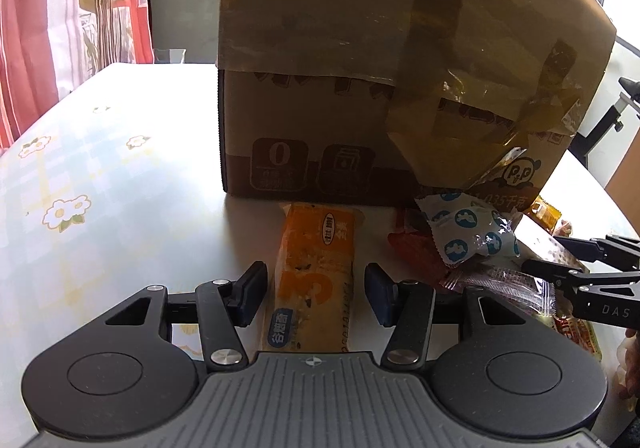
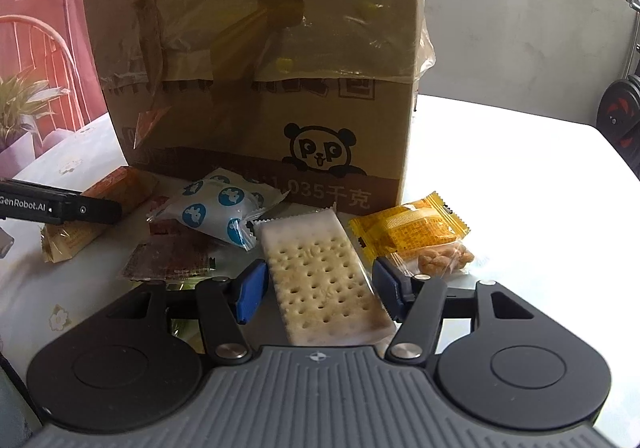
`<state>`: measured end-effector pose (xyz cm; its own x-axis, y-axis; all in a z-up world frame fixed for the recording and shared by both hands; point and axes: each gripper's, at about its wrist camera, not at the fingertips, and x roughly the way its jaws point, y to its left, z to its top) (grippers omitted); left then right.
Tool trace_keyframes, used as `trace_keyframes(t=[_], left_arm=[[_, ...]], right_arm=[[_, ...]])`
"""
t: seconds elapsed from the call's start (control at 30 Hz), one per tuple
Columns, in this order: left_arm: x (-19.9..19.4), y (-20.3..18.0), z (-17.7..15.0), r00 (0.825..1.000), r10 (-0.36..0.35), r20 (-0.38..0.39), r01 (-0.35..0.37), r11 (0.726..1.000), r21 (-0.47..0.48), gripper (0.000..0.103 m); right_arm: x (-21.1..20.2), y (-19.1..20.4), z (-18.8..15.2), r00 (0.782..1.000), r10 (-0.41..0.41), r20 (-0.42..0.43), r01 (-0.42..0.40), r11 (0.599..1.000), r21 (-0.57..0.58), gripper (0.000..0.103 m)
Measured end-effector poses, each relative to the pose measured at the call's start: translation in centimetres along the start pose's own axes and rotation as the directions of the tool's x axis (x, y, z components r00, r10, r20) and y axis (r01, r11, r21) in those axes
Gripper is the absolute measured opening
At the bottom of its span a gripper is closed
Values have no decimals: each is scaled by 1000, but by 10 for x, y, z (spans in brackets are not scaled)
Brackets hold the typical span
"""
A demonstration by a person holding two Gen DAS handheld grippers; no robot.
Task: Organize snacks
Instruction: 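Close the left tool on the orange wafer bar while the right tool grasps the cracker pack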
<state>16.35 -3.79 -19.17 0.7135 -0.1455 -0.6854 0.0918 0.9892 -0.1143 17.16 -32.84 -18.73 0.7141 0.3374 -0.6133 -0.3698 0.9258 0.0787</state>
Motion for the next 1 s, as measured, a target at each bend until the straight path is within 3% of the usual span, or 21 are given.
trace_keyframes(t=[0.07, 0.13, 0.17, 0.23, 0.47, 1.0], left_arm=[[0, -1, -2, 1000, -8, 7, 7, 1000, 11, 56], [-1, -3, -4, 1000, -13, 9, 13, 1000, 24, 51], [-2, -4, -5, 1000, -11, 9, 11, 999, 34, 42], [-5, -5, -6, 1000, -19, 8, 19, 999, 45, 40], [-14, -12, -17, 998, -67, 8, 67, 995, 71, 39], [-25, -11, -20, 997, -67, 27, 65, 996, 67, 38]], right_arm=[[0, 2, 0, 1000, -8, -3, 8, 1000, -13, 62], [0, 4, 0, 1000, -17, -4, 17, 1000, -26, 62], [0, 4, 0, 1000, -18, -5, 18, 999, -28, 62], [2, 6, 1, 1000, -19, -5, 19, 999, -25, 61], [2, 9, 0, 1000, -29, -5, 29, 999, -36, 60], [-1, 15, -3, 999, -42, 7, 43, 998, -56, 54]])
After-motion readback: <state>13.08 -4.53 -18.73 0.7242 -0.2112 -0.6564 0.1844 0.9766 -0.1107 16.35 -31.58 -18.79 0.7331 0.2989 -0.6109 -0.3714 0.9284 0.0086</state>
